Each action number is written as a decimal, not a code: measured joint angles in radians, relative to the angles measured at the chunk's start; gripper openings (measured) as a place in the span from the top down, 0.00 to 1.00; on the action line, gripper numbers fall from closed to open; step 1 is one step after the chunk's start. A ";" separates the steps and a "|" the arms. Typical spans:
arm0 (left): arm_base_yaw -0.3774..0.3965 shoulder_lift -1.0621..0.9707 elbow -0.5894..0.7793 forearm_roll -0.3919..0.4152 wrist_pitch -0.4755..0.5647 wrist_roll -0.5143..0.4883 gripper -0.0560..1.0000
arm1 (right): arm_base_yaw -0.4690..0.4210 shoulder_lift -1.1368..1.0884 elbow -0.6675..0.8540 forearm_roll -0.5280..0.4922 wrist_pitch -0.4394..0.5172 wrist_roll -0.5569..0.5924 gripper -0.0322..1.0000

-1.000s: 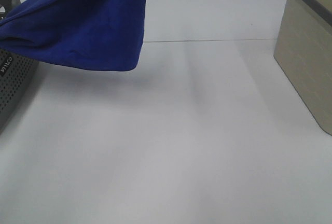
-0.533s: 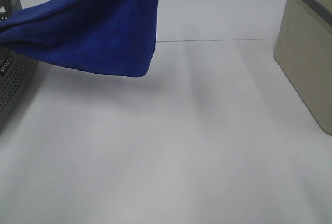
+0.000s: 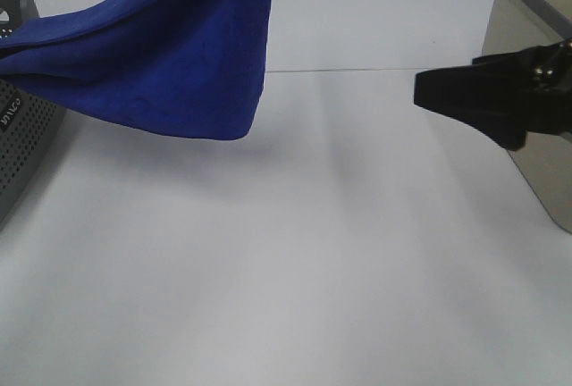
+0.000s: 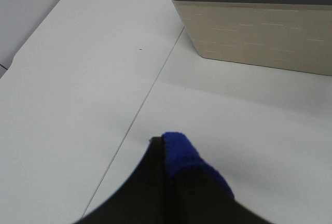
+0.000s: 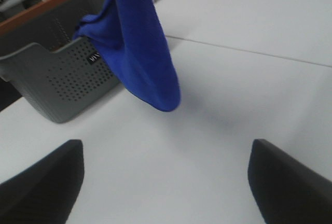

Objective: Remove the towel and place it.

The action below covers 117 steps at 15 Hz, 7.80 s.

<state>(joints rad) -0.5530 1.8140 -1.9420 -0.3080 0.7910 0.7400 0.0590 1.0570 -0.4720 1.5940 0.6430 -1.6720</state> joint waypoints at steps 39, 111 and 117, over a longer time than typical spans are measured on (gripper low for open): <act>0.000 0.000 0.000 -0.347 -0.072 -0.003 0.95 | 0.138 1.001 -0.621 0.143 0.382 -0.048 0.95; 0.156 0.537 -0.662 0.410 0.075 -0.269 0.95 | 0.081 1.165 -1.876 -1.098 0.147 1.033 0.95; 0.156 0.515 -0.660 0.361 0.420 -0.327 0.95 | 0.081 1.141 -1.876 -1.169 0.565 1.076 0.95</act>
<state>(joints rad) -0.3970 2.3290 -2.6020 0.0530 1.2110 0.4130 0.1400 2.1980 -2.3480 0.4250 1.2080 -0.5960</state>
